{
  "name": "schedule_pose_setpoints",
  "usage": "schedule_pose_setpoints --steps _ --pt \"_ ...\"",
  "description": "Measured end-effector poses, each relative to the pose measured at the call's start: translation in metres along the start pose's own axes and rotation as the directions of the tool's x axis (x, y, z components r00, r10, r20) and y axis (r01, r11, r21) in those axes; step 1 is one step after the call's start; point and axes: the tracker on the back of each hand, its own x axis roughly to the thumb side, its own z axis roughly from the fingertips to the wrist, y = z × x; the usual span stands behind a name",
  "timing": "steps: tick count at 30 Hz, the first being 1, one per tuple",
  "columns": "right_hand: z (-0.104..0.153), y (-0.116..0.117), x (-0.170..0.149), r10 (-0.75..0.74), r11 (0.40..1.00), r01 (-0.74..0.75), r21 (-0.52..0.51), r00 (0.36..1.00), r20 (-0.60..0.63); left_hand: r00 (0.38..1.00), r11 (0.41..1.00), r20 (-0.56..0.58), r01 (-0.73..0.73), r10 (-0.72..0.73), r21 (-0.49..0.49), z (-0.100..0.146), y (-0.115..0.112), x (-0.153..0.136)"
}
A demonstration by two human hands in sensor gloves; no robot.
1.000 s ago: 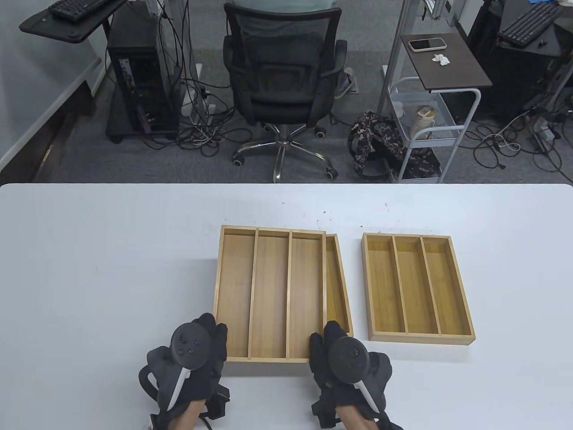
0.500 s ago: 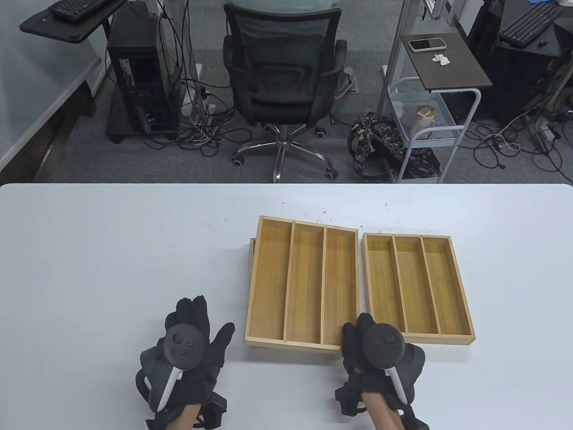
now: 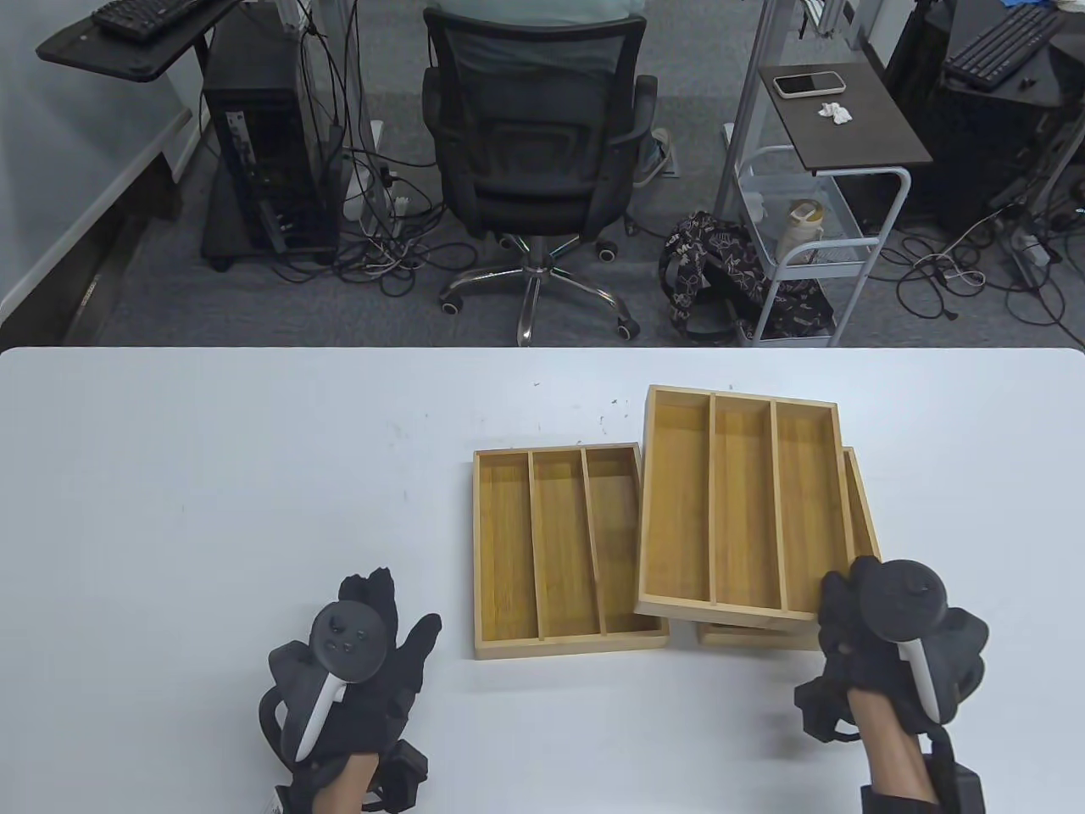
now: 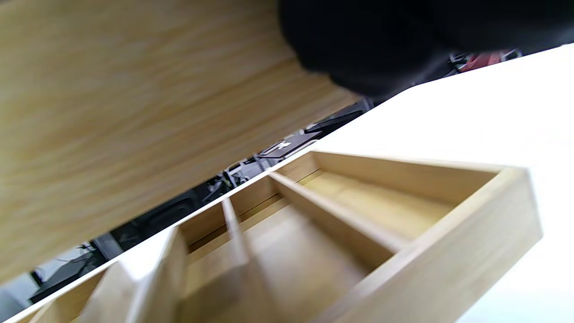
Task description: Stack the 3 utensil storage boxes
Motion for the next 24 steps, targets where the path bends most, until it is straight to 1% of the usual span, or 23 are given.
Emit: schedule_pose_setpoints --steps 4,7,11,16,22,24 --pt "-0.018 -0.005 -0.023 0.055 0.998 -0.055 -0.017 0.998 -0.031 1.000 1.000 -0.003 -0.011 0.011 -0.023 0.000 -0.001 0.000" --pt "-0.025 -0.003 -0.033 0.081 0.997 -0.081 -0.011 0.996 -0.044 1.000 0.999 -0.003 -0.003 0.003 -0.035 0.000 -0.002 0.001" --pt "-0.033 0.007 -0.044 0.101 0.995 -0.101 0.008 0.993 -0.064 1.000 0.999 -0.008 0.017 -0.017 -0.049 -0.002 -0.004 0.003" --pt "-0.041 0.021 -0.050 0.124 0.992 -0.121 0.037 0.989 -0.083 1.000 0.997 -0.015 0.006 -0.007 -0.078 -0.003 -0.006 0.002" --pt "-0.047 0.034 -0.060 0.128 0.991 -0.124 0.043 0.986 -0.109 1.000 0.996 -0.030 0.000 -0.002 -0.095 -0.006 -0.005 0.001" --pt "-0.047 0.039 -0.064 0.150 0.987 -0.141 0.072 0.979 -0.138 0.999 0.995 -0.032 -0.004 0.001 -0.097 -0.006 -0.005 0.001"
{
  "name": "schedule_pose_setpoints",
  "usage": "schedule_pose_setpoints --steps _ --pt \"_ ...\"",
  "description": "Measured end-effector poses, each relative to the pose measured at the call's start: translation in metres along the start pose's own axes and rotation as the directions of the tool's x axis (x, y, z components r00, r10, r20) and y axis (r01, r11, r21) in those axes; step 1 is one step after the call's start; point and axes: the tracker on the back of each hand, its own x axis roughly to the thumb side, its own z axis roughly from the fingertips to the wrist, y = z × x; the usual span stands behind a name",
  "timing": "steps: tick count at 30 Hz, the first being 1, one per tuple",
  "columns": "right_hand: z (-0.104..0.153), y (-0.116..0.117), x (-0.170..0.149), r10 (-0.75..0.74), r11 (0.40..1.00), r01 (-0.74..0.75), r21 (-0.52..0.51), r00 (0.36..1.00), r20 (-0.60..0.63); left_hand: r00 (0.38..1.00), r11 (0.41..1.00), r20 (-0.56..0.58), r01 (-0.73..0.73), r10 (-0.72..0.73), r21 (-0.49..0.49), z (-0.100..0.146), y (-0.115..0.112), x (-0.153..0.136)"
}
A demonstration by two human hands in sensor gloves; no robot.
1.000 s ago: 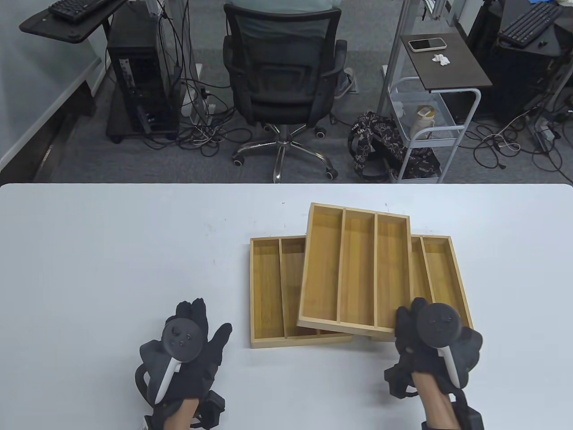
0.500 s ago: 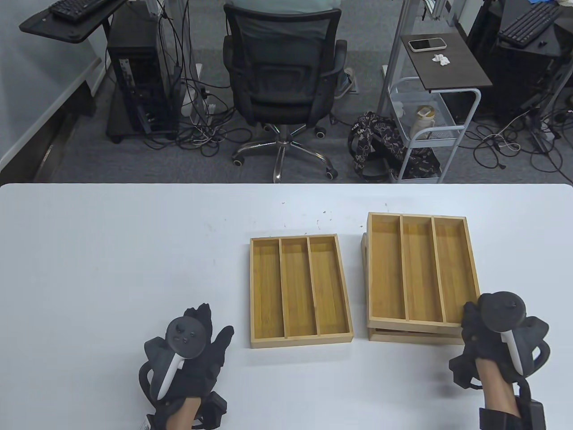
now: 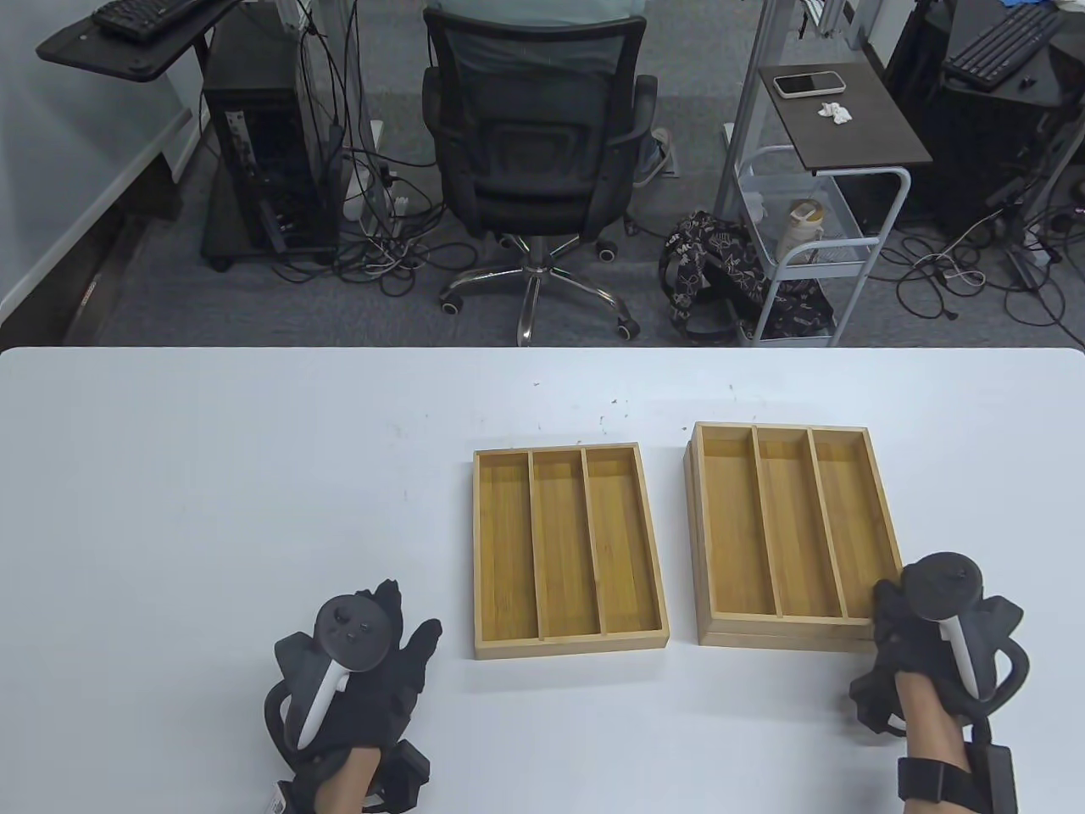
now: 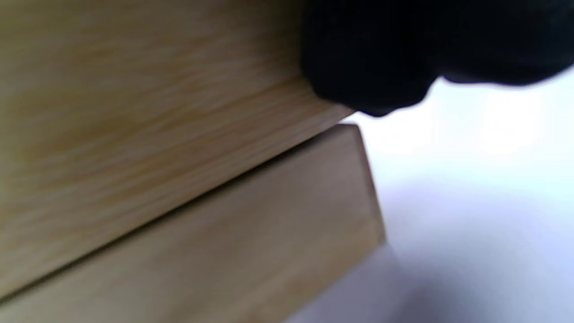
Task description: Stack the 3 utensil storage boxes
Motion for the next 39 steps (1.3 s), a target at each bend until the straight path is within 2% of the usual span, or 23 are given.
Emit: schedule_pose_setpoints --steps 1,4,7,8,12,19,24,27,30,33,39 --pt "0.000 0.000 0.000 -0.023 0.999 0.023 -0.026 1.000 0.002 1.000 1.000 -0.001 -0.001 0.001 -0.002 0.000 0.000 0.000" --pt "0.004 -0.005 0.003 0.073 0.997 -0.072 0.009 0.997 -0.016 1.000 1.000 -0.001 0.005 -0.005 -0.007 0.000 -0.001 0.000" --pt "0.012 -0.013 0.009 0.107 0.993 -0.108 -0.041 0.994 -0.013 1.000 1.000 0.001 0.001 -0.001 -0.010 0.001 -0.001 0.001" --pt "0.018 -0.019 0.014 0.108 0.991 -0.107 -0.077 0.994 0.006 1.000 1.000 0.004 -0.001 0.001 -0.009 0.001 -0.001 0.001" --pt "0.041 -0.033 0.039 0.047 0.994 -0.036 -0.100 0.992 0.113 1.000 1.000 0.012 0.005 -0.005 -0.003 0.003 -0.001 0.004" --pt "0.101 -0.035 0.104 -0.132 0.990 0.141 0.001 0.925 0.357 1.000 1.000 0.027 0.015 -0.015 -0.007 0.007 -0.003 0.006" --pt "0.144 -0.023 0.141 -0.203 0.976 0.213 0.034 0.853 0.480 0.999 1.000 0.034 0.016 -0.016 -0.008 0.008 -0.004 0.006" --pt "0.162 -0.008 0.152 -0.243 0.968 0.238 0.076 0.827 0.507 0.999 1.000 0.031 0.012 -0.012 -0.014 0.007 -0.005 0.006" --pt "0.178 0.015 0.155 -0.325 0.945 0.284 0.159 0.784 0.528 0.999 1.000 0.029 0.021 -0.020 -0.016 0.007 -0.006 0.007" --pt "0.182 0.033 0.153 -0.319 0.947 0.272 0.168 0.772 0.550 0.999 1.000 0.029 0.031 -0.031 0.003 0.007 -0.010 0.008" --pt "0.185 0.036 0.145 -0.281 0.958 0.256 0.125 0.774 0.568 0.994 0.989 0.040 0.096 -0.101 0.109 0.007 -0.024 0.020"
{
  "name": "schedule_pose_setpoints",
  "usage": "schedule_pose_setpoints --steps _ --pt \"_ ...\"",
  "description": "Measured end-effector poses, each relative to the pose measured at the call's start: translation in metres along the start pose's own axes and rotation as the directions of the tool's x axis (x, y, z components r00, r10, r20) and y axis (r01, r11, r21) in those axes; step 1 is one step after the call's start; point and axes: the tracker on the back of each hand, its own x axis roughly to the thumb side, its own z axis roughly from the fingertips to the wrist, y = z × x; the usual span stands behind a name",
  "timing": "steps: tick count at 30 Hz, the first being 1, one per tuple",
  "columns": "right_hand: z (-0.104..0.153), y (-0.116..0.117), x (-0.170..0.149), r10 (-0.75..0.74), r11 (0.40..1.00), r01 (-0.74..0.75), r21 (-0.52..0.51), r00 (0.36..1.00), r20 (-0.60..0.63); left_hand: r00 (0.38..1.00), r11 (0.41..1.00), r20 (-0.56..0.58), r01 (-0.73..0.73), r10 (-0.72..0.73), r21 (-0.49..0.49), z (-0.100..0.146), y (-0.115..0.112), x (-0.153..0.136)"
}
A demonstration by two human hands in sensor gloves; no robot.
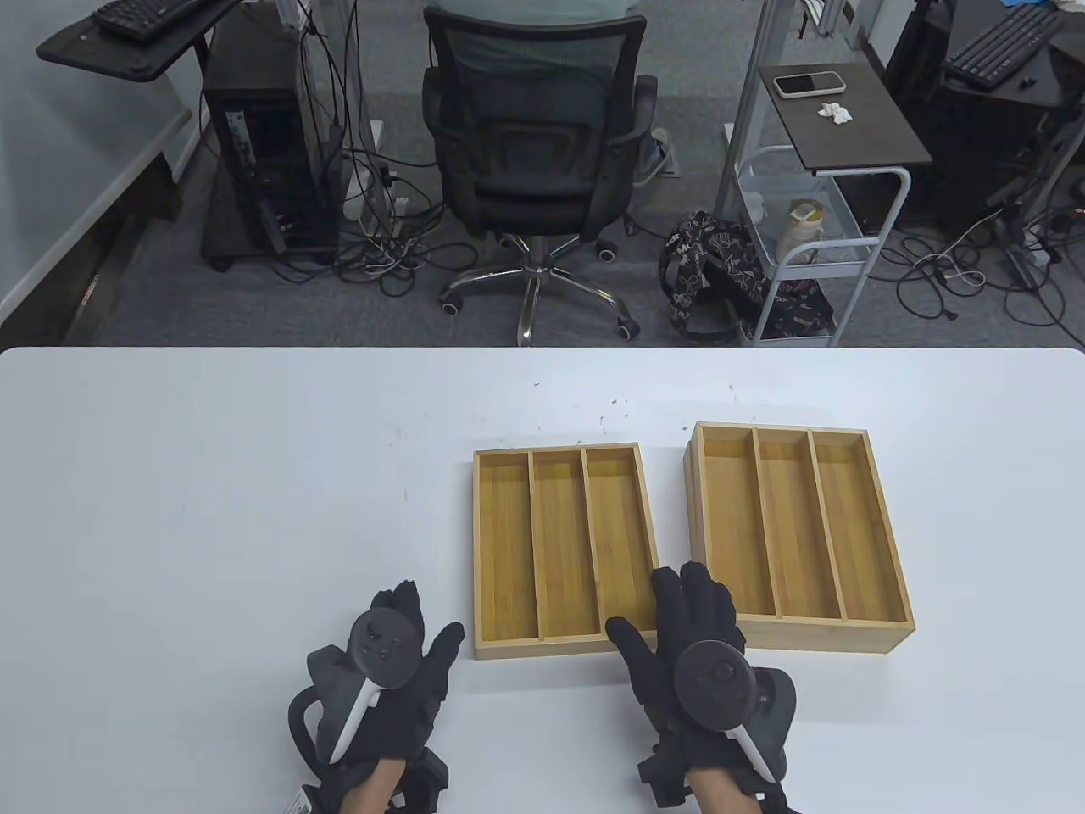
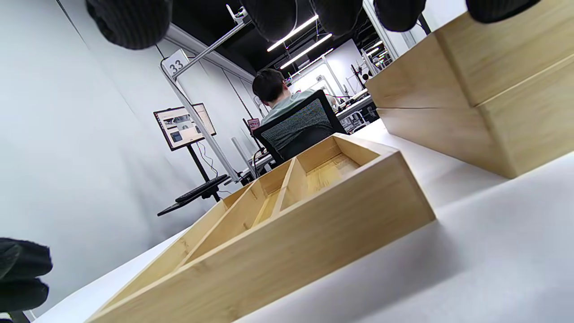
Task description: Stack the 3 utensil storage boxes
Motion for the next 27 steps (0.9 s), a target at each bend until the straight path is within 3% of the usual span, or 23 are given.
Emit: schedule_pose_setpoints --steps 9,11,15,19,24,27 --pt "0.004 0.001 0.003 -0.008 1.000 0.008 0.009 1.000 0.001 0.975 0.975 -0.074 0.214 -0.209 0.055 -0.025 -0.021 0.036" --pt "0.004 0.003 0.002 -0.007 1.000 0.008 0.015 1.000 -0.007 0.963 0.968 -0.106 0.252 -0.250 0.005 -0.037 -0.027 0.044" --pt "0.004 0.007 0.002 -0.014 0.999 0.014 0.030 1.000 -0.016 0.970 0.977 -0.132 0.196 -0.206 -0.084 -0.053 -0.037 0.059" --pt "0.005 0.006 0.004 -0.015 1.000 0.015 0.024 1.000 -0.016 0.917 0.935 -0.185 0.342 -0.354 -0.094 -0.061 -0.046 0.071" --pt "0.005 0.003 0.003 -0.037 0.999 0.038 0.012 0.999 -0.026 0.955 0.974 -0.198 0.202 -0.220 -0.105 -0.067 -0.045 0.057" --pt "0.005 0.003 0.003 -0.047 0.999 0.047 0.017 0.998 -0.031 0.978 0.985 -0.188 0.056 -0.087 -0.161 -0.074 -0.047 0.043"
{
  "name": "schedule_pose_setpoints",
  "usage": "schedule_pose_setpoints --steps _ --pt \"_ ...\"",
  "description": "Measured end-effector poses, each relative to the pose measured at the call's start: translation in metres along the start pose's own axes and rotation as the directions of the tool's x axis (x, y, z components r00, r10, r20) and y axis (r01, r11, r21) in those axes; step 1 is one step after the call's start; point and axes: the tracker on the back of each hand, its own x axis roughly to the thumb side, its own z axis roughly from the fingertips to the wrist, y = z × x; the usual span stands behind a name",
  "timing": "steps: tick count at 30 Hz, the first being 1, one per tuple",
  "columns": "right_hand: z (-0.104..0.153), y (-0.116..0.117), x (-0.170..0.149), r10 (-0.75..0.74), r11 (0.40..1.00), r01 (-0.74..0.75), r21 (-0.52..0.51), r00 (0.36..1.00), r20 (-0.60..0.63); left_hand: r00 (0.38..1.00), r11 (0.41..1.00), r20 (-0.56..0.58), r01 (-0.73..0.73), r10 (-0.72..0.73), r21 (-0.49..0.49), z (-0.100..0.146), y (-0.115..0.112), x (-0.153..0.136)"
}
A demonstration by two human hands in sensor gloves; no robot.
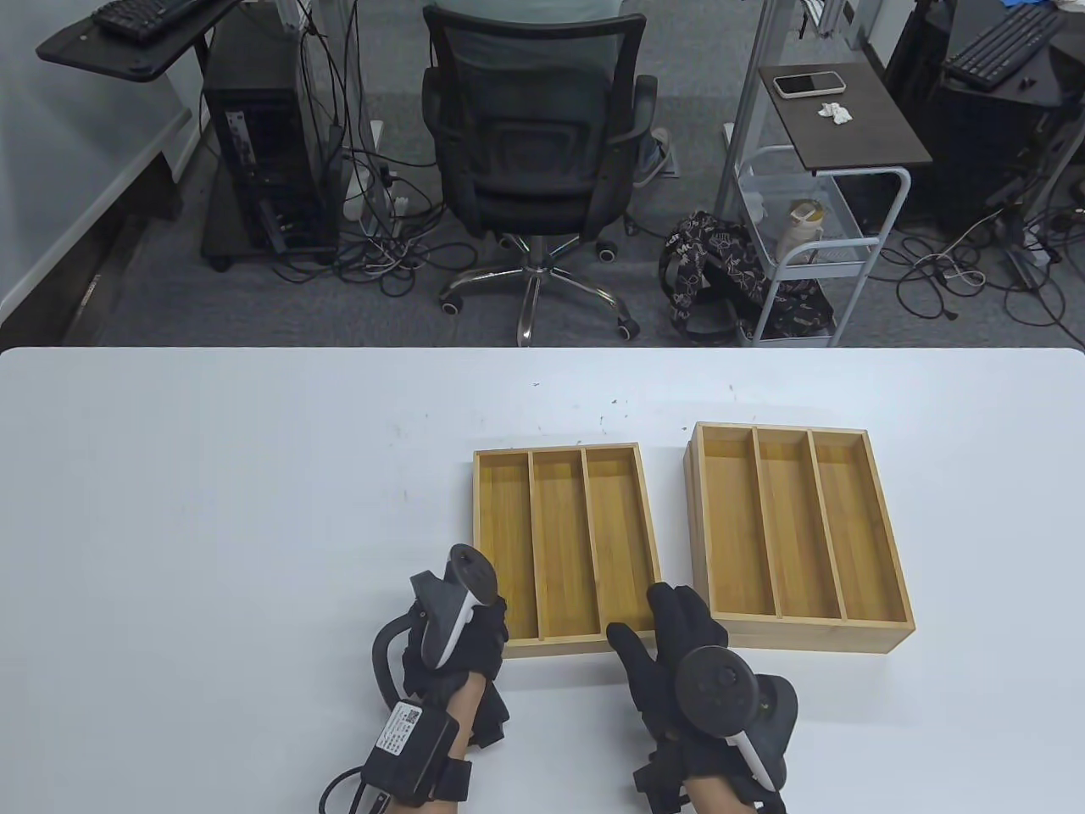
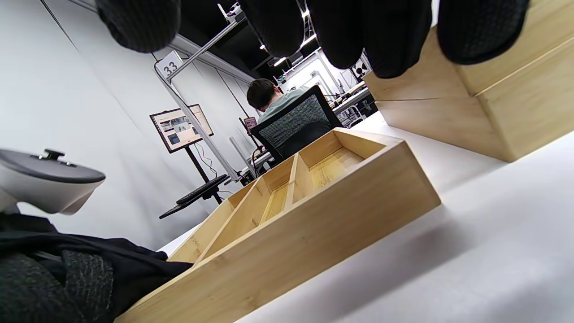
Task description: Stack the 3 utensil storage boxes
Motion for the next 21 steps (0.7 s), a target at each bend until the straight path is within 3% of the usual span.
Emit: schedule_pose_setpoints --steps 6,14,21 --pt "0.000 -0.001 -0.001 -0.006 1.000 0.006 -0.006 1.000 -0.007 0.998 0.998 0.050 0.030 -0.032 0.048 0.000 -0.002 0.001" --pt "-0.001 -0.005 -0.003 0.038 0.998 -0.040 -0.044 0.998 -0.047 0.992 0.995 0.113 -0.064 0.056 0.072 0.001 0.000 -0.015" --pt "-0.002 -0.008 -0.007 0.043 0.998 -0.049 -0.048 0.993 -0.106 0.983 0.972 0.155 -0.130 0.100 0.195 0.020 0.026 -0.035"
